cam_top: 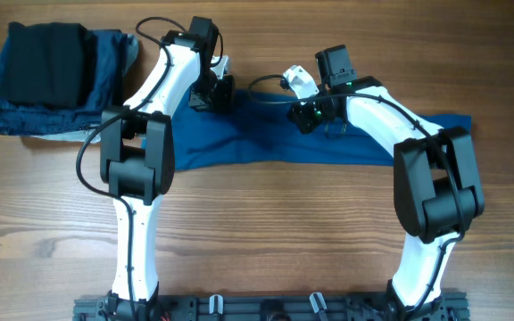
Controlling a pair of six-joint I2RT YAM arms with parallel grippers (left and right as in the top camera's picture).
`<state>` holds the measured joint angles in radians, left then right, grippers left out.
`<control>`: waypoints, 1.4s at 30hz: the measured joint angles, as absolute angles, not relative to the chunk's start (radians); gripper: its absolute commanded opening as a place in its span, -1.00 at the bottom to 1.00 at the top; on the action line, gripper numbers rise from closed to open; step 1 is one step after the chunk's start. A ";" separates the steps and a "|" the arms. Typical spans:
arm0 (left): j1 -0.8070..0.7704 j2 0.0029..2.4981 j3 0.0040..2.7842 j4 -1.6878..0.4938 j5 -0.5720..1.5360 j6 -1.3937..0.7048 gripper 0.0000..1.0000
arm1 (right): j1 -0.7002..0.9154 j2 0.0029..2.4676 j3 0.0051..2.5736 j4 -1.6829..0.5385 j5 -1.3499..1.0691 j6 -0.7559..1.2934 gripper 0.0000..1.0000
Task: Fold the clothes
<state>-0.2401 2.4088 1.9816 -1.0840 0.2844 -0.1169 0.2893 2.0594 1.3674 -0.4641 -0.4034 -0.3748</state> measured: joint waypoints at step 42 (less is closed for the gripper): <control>-0.240 2.409 1.982 -1.085 0.281 -0.117 -0.87 | 0.187 1.997 1.330 -0.733 -0.380 -0.273 -0.91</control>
